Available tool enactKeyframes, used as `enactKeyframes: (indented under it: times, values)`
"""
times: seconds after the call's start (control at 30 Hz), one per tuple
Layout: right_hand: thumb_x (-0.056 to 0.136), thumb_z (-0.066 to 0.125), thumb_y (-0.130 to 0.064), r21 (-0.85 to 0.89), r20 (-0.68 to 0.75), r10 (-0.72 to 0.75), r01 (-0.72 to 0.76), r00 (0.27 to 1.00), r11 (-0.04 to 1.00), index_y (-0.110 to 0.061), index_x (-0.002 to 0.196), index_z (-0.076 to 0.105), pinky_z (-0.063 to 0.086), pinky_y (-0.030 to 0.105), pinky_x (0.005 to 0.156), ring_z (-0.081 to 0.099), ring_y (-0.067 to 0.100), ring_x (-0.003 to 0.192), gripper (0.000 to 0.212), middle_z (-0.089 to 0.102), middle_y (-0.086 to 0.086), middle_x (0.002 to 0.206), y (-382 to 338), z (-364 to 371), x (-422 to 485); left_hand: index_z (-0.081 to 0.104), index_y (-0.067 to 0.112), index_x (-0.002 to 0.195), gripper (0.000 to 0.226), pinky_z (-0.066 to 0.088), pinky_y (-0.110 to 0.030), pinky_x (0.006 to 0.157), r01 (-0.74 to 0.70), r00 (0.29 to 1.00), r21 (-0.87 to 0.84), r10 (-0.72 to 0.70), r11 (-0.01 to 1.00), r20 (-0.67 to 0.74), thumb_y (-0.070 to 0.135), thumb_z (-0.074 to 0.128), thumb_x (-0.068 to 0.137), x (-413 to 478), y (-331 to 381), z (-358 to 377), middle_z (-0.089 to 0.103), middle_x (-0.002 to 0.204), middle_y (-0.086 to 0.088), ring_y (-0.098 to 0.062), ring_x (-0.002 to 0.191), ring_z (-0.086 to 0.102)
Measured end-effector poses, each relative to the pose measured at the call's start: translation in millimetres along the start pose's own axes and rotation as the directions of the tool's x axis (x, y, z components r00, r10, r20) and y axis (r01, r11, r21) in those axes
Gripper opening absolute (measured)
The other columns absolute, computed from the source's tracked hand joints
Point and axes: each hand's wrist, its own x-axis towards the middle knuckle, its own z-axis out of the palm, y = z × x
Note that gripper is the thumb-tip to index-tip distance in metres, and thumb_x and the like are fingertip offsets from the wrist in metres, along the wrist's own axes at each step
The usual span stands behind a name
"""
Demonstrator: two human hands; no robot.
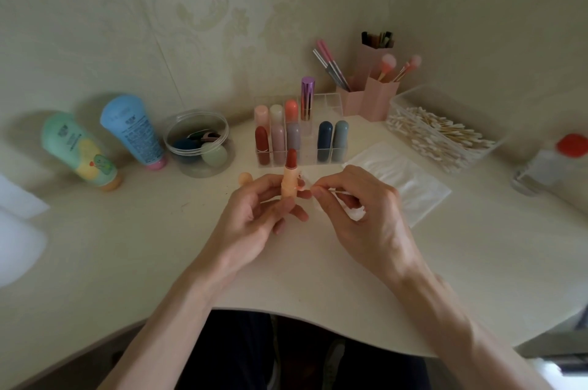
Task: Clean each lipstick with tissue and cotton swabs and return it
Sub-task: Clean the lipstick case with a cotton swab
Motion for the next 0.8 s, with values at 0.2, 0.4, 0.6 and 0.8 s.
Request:
enactKeyframes:
  times: [0.2,0.4,0.6,0.8]
  values:
    - [0.097,0.075,-0.017,-0.014,-0.005,-0.011,0.011,1.000,1.000,-0.015,0.095,0.078,0.037,0.011,0.070,0.054,0.002,0.072,0.005,0.055,-0.025,0.082,0.0,0.7,0.7,0.069,0.010,0.122,0.025,0.052,-0.018,0.079,-0.012,0.999,0.036,0.011,0.999,0.037,0.003,0.066,0.098,-0.6,-0.2,-0.6,0.076,0.103,-0.003,-0.014,0.089,0.072]
    - [0.097,0.075,-0.016,-0.007,0.001,-0.011,0.011,1.000,1.000,-0.020,0.094,0.077,0.038,0.013,0.069,0.056,0.008,0.071,0.005,0.057,-0.024,0.082,-1.5,-0.1,0.3,0.071,0.008,0.114,0.018,0.053,-0.022,0.080,-0.038,0.999,0.036,0.038,0.999,0.016,0.004,0.066,0.097,-0.5,-1.0,-1.0,0.076,0.101,-0.007,-0.018,0.076,0.066]
    - [0.098,0.070,-0.025,-0.005,-0.026,0.002,-0.002,1.000,1.000,-0.016,0.094,0.077,0.038,0.012,0.070,0.056,0.004,0.072,0.012,0.060,-0.017,0.081,-0.7,-0.1,0.5,0.057,0.000,0.118,0.023,0.056,-0.026,0.078,-0.021,1.000,-0.049,0.021,0.999,0.015,-0.001,0.064,0.097,-3.1,3.9,2.0,0.078,0.103,-0.012,-0.025,0.074,0.067]
    - [0.097,0.072,-0.023,-0.016,-0.029,-0.003,0.002,1.000,1.000,-0.016,0.094,0.078,0.036,0.011,0.069,0.054,0.002,0.071,0.009,0.058,-0.021,0.080,0.6,0.1,0.9,0.059,0.006,0.110,0.014,0.054,-0.021,0.078,-0.002,1.000,-0.037,0.002,0.999,0.015,-0.003,0.061,0.099,-3.1,3.3,1.4,0.078,0.104,0.000,-0.019,0.078,0.068]
